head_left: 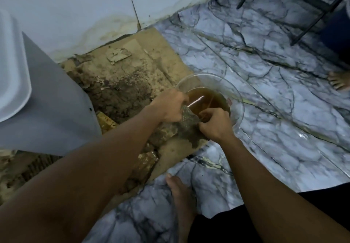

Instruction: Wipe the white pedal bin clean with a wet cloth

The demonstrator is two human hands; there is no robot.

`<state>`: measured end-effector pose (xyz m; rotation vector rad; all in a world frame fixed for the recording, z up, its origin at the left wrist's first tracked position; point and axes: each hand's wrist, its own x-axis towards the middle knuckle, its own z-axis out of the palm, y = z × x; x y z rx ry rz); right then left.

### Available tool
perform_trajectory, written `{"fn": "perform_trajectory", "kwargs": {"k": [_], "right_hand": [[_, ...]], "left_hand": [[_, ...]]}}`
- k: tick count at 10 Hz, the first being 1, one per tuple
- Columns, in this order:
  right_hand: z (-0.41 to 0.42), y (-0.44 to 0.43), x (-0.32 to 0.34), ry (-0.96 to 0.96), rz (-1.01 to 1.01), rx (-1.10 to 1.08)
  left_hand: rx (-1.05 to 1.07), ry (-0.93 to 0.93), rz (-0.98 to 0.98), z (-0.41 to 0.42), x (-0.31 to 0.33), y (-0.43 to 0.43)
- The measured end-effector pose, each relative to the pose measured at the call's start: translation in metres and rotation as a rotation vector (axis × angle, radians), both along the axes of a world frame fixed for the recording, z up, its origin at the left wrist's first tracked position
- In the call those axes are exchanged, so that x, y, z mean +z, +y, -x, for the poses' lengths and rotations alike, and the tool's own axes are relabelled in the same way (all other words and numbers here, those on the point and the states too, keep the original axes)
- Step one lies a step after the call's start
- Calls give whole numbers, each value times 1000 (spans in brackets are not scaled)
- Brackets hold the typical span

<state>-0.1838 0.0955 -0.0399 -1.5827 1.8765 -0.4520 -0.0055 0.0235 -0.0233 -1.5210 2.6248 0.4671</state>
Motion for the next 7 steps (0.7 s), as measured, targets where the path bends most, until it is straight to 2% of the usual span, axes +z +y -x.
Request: {"fn": "perform_trajectory", "kwargs": {"k": [2,4,5,6,7], "right_hand": [[-13,-3,-3,81,-6,134],[-14,-1,-9,113,-46,196],[-19,-3,-8,140,-17,215],[-35,0,-7,91,69,203],[-69,32,17,59,-14,294]], "left_hand": [[-125,-164,-41,-5,0,3],[-163,-164,12,-6,-17,10],[-109,-132,63,-14,-11,19],[82,86,58,-32,7,49],[312,241,-41,-34,12,131]]}}
